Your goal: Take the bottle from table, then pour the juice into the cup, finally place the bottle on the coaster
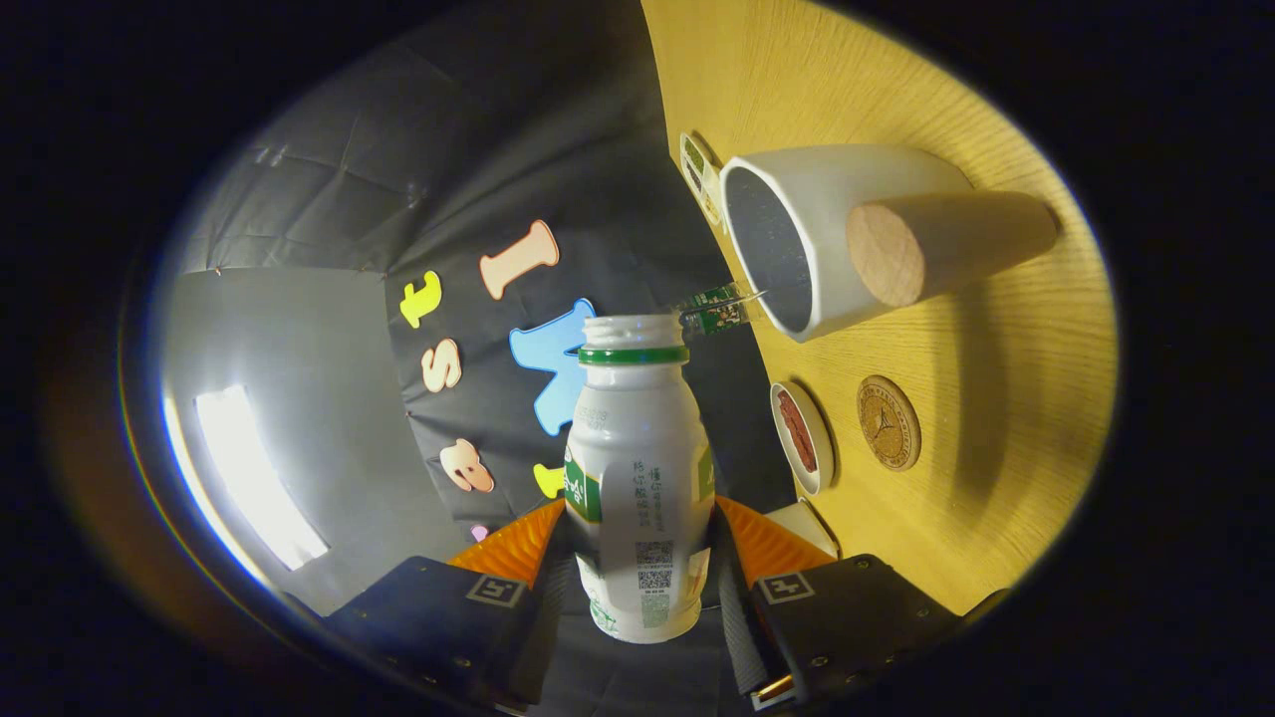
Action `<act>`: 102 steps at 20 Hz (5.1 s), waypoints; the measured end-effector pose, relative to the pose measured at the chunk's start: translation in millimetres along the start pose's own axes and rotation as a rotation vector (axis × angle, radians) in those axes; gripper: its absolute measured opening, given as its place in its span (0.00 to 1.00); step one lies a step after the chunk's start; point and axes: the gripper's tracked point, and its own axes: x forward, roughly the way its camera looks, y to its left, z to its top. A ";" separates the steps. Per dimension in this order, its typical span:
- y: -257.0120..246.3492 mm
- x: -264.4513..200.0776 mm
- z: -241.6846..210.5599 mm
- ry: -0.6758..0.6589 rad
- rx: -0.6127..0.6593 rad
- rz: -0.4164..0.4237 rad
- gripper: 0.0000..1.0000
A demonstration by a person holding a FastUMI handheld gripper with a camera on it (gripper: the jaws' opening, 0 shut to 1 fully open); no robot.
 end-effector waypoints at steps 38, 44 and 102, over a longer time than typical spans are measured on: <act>10.9 11.2 2.6 -0.103 0.194 0.021 0.69; 10.2 12.9 15.5 -0.161 0.256 0.020 0.69; -64.7 83.0 -43.8 0.043 -1.921 -0.245 0.70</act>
